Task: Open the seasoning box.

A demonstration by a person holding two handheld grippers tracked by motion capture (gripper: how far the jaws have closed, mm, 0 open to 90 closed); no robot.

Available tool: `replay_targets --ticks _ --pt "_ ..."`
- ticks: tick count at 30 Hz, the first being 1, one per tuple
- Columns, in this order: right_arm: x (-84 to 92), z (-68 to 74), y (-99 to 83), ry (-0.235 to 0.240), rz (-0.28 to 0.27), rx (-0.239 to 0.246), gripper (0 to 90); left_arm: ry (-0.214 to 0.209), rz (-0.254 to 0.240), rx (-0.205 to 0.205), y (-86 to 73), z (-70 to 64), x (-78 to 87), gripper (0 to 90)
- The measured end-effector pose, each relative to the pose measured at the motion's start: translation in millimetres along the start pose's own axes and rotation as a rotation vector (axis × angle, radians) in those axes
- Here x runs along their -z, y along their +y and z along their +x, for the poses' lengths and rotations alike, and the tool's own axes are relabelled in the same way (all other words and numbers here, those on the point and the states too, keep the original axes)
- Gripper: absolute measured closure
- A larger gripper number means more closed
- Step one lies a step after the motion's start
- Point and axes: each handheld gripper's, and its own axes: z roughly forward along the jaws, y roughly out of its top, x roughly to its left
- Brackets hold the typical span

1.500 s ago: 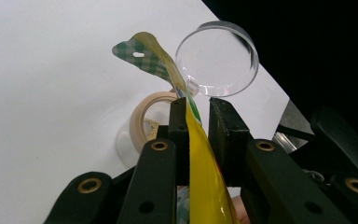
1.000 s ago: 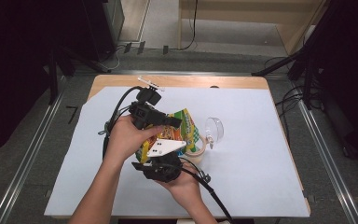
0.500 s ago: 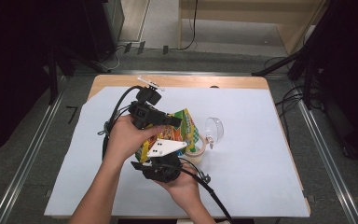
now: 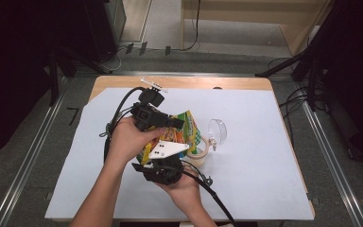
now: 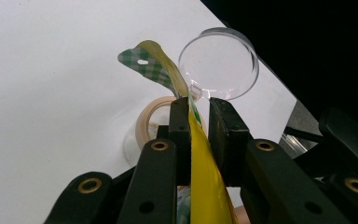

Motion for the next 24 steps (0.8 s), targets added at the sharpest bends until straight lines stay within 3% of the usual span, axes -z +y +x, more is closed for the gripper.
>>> replay_targets --ticks 24 --pt "2.6 -1.0 1.8 -0.01 0.015 0.021 73.8 -0.008 -0.017 -0.004 0.2 -0.5 0.6 79.9"
